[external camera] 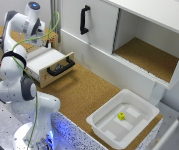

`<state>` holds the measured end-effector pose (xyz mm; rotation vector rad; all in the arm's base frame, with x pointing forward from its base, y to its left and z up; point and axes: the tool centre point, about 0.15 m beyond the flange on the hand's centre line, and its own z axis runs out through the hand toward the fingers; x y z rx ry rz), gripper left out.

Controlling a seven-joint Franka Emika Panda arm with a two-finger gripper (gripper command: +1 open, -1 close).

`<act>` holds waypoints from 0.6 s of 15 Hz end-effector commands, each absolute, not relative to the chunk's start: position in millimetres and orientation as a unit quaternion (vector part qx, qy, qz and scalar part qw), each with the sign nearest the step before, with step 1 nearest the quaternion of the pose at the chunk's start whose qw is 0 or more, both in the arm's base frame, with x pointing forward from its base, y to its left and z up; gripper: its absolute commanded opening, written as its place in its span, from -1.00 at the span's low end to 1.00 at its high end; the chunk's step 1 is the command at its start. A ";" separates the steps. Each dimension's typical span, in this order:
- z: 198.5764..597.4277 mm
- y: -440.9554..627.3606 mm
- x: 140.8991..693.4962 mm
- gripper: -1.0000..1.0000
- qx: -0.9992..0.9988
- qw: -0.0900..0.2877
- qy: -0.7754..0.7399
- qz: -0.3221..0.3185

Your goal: Push down the green button to turn on the green light

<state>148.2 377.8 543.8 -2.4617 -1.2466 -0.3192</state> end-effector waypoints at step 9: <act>486.3 442.9 132.0 -1.00 -0.796 0.010 -0.606 -0.012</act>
